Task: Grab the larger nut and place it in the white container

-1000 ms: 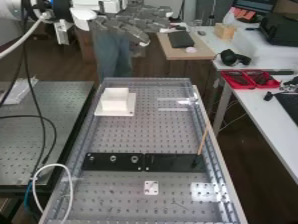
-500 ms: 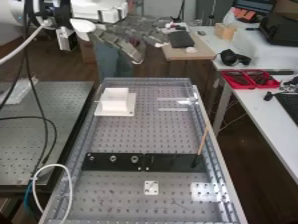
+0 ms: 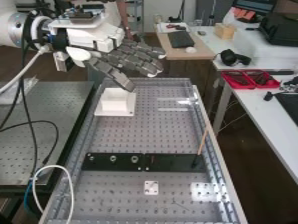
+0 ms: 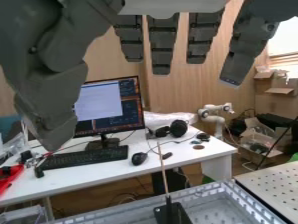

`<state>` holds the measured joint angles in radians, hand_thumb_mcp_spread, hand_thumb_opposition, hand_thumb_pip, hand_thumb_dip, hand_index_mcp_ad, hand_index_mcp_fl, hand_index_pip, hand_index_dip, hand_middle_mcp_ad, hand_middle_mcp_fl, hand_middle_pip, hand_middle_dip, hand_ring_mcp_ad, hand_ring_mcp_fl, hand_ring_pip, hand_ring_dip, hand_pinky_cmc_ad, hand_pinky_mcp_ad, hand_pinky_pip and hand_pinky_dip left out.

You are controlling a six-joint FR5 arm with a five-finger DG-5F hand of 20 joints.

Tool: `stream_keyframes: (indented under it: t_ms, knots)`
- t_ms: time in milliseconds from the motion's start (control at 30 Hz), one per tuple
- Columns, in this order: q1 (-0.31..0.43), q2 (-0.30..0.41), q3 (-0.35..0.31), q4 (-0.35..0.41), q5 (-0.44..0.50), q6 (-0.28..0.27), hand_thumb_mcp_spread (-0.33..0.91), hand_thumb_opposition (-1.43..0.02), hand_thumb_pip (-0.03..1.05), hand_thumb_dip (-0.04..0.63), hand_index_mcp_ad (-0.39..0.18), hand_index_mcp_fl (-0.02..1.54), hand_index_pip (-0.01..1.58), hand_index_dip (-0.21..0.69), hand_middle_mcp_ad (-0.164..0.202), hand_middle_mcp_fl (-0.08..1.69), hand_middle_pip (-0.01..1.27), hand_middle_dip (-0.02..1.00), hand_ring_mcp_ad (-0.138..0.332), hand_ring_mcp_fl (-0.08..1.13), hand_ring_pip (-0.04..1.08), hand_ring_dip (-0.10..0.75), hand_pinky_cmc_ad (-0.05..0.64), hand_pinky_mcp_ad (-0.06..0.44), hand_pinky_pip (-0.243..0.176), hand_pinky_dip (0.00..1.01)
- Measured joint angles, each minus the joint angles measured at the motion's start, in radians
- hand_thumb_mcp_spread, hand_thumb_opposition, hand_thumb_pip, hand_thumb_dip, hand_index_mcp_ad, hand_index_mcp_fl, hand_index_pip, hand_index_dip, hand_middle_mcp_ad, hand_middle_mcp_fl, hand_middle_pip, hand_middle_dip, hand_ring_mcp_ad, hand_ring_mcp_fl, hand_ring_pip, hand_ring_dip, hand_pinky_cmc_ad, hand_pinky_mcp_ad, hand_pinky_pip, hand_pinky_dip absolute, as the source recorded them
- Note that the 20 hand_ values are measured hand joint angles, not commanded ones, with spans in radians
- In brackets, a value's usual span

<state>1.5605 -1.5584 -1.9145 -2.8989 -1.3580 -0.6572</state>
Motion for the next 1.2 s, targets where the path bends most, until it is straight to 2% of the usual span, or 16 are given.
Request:
stream_keyframes:
  t_ms: [67,267,400,567,700,933,1067,1200]
  knots:
    - [-0.052,-0.015,-0.012,0.005,-0.084,-0.004,0.2,-0.82,0.64,0.126,-0.021,0.05,0.31,-0.171,0.072,0.12,0.12,0.21,0.164,0.0,0.1,0.134,0.379,0.332,-0.075,0.55]
    - [-0.158,-0.051,-0.038,0.022,-0.259,-0.036,0.2,-0.82,0.64,0.126,-0.037,0.04,0.39,-0.176,0.075,0.11,0.12,0.21,0.169,0.0,0.1,0.134,0.379,0.33,-0.075,0.55]
    - [-0.208,-0.082,-0.06,0.053,-0.342,-0.052,0.2,-0.82,0.64,0.138,-0.051,0.04,0.42,-0.176,0.075,0.09,0.12,0.21,0.166,0.0,0.1,0.134,0.379,0.332,-0.075,0.56]
    - [-0.259,-0.132,-0.097,0.13,-0.43,-0.064,0.21,-0.82,0.64,0.145,-0.054,0.04,0.5,-0.173,0.075,0.09,0.12,0.21,0.169,0.0,0.1,0.134,0.379,0.333,-0.079,0.56]
    - [-0.277,-0.153,-0.112,0.163,-0.453,-0.06,0.22,-0.83,0.64,0.143,-0.058,0.04,0.66,-0.169,0.073,0.08,0.12,0.21,0.169,0.0,0.1,0.134,0.379,0.33,-0.077,0.56]
    - [-0.332,-0.203,-0.158,0.284,-0.47,-0.034,0.24,-0.83,0.65,0.159,-0.065,0.02,0.98,-0.115,0.073,0.04,0.12,0.21,0.169,0.0,0.1,0.134,0.379,0.33,-0.091,0.55]
    - [-0.35,-0.226,-0.171,0.319,-0.473,-0.026,0.25,-0.85,0.71,0.175,-0.063,0.0,1.19,-0.052,0.073,0.01,0.12,0.21,0.166,0.0,0.1,0.134,0.379,0.33,-0.091,0.55]
    - [-0.362,-0.247,-0.178,0.349,-0.475,-0.022,0.25,-0.85,0.71,0.176,-0.066,0.0,1.3,0.033,0.073,0.01,0.12,0.21,0.169,0.0,0.1,0.134,0.379,0.33,-0.091,0.55]
